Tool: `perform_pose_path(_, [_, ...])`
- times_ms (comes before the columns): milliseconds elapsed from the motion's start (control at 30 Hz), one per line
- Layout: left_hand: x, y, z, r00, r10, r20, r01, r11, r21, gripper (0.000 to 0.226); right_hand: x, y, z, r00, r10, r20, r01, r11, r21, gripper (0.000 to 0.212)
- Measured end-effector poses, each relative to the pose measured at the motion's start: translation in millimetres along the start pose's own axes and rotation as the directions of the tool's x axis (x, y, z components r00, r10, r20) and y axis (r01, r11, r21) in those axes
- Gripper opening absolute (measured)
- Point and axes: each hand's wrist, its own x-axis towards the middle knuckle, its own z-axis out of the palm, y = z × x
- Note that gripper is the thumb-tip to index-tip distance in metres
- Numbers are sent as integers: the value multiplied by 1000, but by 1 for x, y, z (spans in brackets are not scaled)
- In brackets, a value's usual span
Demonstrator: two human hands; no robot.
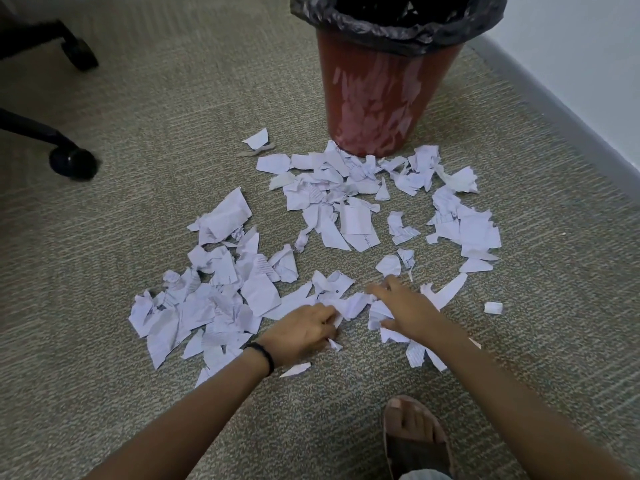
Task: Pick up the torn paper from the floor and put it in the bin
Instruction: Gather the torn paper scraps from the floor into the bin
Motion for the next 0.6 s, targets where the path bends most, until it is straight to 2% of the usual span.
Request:
perform_pose_path(100, [-1, -14, -12, 998, -60, -31, 58, 997, -53, 8, 4, -2, 0, 1000, 17, 5, -17, 993, 116, 46])
perform_pose_path(167, [-1, -19, -22, 986, -148, -81, 139, 984, -110, 12, 7, 1, -3, 1000, 7, 3, -8, 967, 256, 38])
perform_pose_path(267, [3, -26, -40, 943, -289, -165, 256, 947, -192, 17, 10, 9, -15, 1000, 24, -20, -13, 902, 431, 32])
perform_pose_path(333, [8, -30, -54, 913, -351, -206, 300, 922, -243, 16, 11, 13, -31, 997, 64, -38, -38, 872, 488, 29])
perform_pose_path(500, [33, -39, -104, 838, -439, -324, 302, 868, -395, 15, 7, 29, -87, 969, 192, -152, -42, 743, 668, 23])
perform_pose_path(600, [59, -39, -150, 723, -512, -464, 228, 811, -540, 9, 0, 32, -136, 911, 320, -260, 31, 575, 818, 21])
